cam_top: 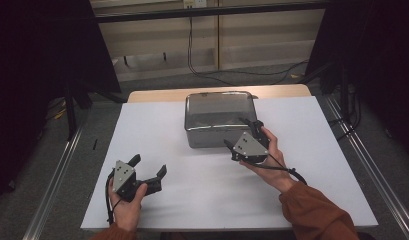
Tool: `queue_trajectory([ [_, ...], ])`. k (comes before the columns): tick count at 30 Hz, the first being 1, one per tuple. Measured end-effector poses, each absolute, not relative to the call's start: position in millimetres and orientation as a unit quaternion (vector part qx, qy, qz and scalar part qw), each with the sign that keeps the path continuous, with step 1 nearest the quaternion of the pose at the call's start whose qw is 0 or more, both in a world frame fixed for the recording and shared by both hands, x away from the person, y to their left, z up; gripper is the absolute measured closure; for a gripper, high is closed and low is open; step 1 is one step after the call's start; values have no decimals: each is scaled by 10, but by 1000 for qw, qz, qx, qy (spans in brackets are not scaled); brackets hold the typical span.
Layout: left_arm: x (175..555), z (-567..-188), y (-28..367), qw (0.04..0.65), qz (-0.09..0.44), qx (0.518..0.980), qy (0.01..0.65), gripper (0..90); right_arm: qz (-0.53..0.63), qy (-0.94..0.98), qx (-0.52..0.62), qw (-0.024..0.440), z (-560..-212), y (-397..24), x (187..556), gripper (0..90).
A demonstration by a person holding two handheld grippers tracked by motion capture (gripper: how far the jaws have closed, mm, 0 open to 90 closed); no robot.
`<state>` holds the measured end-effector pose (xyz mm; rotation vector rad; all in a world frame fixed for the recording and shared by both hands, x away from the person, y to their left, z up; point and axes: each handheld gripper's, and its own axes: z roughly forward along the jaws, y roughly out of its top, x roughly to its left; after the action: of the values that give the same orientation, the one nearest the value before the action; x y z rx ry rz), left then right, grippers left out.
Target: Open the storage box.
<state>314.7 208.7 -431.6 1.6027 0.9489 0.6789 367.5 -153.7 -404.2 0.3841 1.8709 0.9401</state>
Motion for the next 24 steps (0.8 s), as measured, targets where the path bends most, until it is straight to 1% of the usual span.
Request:
queue_trajectory([
  [4, 3146, -4313, 2089, 548, 288, 678, 397, 27, 358, 775, 134, 504, -4063, -1480, 3694, 220],
  [6, 3143, -4310, 2089, 548, 289, 678, 396, 27, 342, 775, 119, 518, -4078, -1449, 3692, 262],
  [9, 3147, -4313, 2095, 547, 288, 679, 396, 27, 325, 776, 108, 529, -4109, -1420, 3701, 294],
  [14, 3154, -4317, 2098, 544, 288, 680, 398, 27, 282, 778, 63, 559, -4143, -1371, 3696, 335],
  [17, 3157, -4312, 2105, 548, 290, 677, 397, 27, 260, 778, 39, 571, -4166, -1317, 3692, 375],
  [19, 3158, -4314, 2107, 546, 291, 677, 398, 27, 244, 779, 25, 577, -4195, -1271, 3694, 430],
  [21, 3161, -4318, 2109, 545, 290, 677, 401, 27, 238, 779, 24, 579, -4210, -1258, 3693, 444],
  [22, 3163, -4318, 2110, 544, 290, 677, 401, 27, 224, 783, 11, 581, -4239, -1241, 3692, 504],
  [24, 3165, -4316, 2110, 545, 289, 677, 401, 27, 218, 783, 10, 582, -4253, -1235, 3689, 507],
])
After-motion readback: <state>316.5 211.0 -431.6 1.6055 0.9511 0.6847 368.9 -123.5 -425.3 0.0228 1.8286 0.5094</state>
